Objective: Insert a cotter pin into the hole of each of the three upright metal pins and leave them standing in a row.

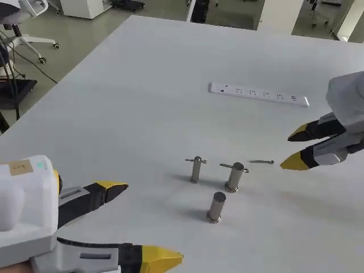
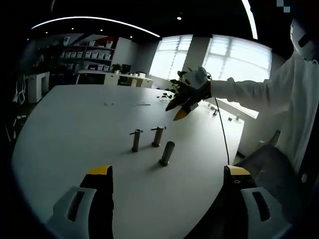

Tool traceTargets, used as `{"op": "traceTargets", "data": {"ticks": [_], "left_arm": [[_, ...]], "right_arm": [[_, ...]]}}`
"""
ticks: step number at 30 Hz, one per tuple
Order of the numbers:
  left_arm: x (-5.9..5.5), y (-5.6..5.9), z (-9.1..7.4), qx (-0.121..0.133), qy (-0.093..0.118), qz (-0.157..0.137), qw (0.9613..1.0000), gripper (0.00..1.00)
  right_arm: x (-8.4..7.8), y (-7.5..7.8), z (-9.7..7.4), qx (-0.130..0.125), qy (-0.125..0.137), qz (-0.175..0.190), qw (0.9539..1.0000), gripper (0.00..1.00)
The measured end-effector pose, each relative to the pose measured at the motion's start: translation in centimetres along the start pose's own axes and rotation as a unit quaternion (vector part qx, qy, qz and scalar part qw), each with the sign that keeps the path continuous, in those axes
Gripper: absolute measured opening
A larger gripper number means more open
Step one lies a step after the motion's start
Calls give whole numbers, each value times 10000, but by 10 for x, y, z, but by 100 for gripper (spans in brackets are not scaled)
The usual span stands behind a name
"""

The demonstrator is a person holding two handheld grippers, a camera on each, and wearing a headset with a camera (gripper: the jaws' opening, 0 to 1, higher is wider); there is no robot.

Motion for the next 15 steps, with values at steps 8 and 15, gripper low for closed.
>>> {"op": "traceTargets", "data": {"ticks": [8,15], "left_arm": [[-2,1,-2,26,-39,-22,10000,90],[0,-1,-2,133,-60,-40,9999,89]], "right_arm": [[2,30,37,277,-625,-350,9970,8],[-1,25,52,269,-1083,-796,9906,5]]}}
Point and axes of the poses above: the centre of the closed fingertips' face, and the gripper's own axes: z roughly forward along the fingers, y roughly to its right, x roughly out of its top, the point moved 9 cm from there along -z, roughly backward along the fingers, and after that the axes turned 9 degrees about -y, right-handed, at the moved point
